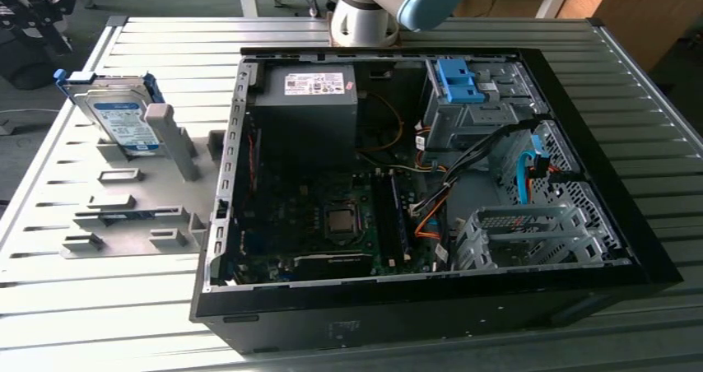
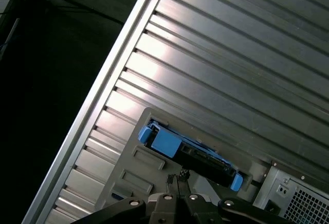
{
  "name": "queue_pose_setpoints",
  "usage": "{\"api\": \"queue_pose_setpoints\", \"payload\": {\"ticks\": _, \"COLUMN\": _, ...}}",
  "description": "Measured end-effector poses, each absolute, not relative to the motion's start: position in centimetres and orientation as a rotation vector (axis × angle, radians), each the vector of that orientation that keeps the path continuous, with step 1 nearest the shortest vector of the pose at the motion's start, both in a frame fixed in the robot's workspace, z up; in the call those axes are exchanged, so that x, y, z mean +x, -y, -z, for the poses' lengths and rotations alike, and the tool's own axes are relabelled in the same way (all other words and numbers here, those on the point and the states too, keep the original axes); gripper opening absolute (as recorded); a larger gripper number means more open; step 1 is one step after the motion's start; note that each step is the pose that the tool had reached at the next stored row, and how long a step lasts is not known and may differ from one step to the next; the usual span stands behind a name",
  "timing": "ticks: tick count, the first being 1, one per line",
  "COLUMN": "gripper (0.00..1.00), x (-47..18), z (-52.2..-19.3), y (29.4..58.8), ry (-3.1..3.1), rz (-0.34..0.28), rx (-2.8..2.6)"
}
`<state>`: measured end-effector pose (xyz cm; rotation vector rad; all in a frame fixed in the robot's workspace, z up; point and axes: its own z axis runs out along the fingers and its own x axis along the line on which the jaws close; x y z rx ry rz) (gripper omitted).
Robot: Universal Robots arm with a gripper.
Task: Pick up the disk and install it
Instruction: 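Pick up the disk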
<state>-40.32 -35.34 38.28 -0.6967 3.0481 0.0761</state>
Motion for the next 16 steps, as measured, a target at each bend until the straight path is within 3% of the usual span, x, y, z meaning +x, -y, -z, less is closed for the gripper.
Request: {"api": "queue_pose_setpoints", "payload": {"ticks": 16, "gripper": 0.11, "x": -40.32, "z": -38.28, "y": 35.34, "ry": -2.974, "rz": -0.078, "rx": -0.979}}
